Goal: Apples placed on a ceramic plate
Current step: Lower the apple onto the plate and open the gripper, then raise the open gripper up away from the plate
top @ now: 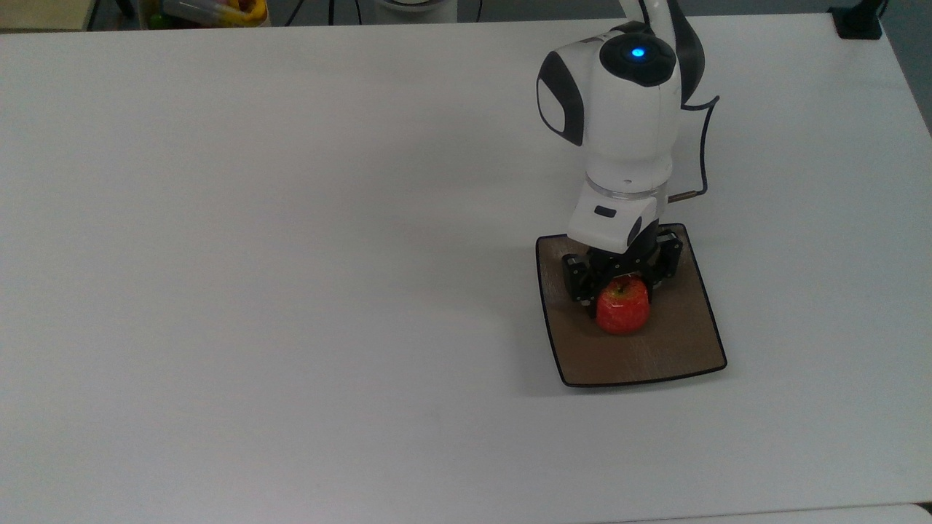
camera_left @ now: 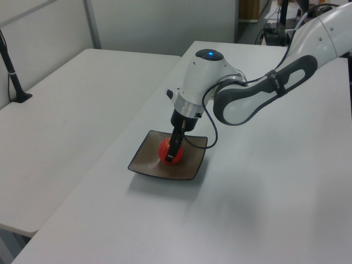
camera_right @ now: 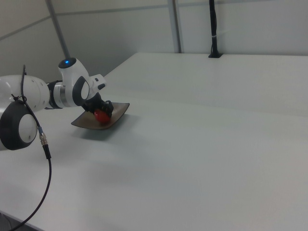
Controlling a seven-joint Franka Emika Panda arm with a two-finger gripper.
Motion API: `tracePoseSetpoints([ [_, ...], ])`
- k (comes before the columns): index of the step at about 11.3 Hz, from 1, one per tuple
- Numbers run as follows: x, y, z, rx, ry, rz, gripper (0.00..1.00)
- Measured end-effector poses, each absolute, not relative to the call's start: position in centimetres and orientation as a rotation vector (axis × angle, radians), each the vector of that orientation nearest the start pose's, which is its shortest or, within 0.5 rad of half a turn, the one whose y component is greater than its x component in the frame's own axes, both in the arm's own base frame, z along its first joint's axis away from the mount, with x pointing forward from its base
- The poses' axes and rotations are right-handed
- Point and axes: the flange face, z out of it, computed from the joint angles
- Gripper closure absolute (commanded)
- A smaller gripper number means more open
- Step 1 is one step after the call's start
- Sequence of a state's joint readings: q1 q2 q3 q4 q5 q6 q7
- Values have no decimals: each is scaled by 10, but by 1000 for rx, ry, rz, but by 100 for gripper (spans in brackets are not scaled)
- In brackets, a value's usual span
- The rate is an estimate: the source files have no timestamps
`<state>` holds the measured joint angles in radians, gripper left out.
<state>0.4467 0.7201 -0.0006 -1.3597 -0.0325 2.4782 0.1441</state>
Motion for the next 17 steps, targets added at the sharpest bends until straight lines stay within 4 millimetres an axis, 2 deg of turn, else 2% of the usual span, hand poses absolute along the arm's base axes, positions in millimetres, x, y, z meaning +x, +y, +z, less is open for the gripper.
tracePoseSetpoints([
  [1, 694, 334, 336, -2946, -485, -604, 0],
  [6, 694, 337, 332, -2957, -517, -613, 0],
  [8, 697, 338, 350, -2943, -515, -654, 0],
  [10, 696, 334, 394, -2922, -503, -716, 0],
  [12, 684, 315, 454, -2937, -478, -727, 0],
  [14, 660, 281, 519, -2997, -430, -639, 0],
  [17, 612, 202, 609, -3087, -289, -465, 0],
])
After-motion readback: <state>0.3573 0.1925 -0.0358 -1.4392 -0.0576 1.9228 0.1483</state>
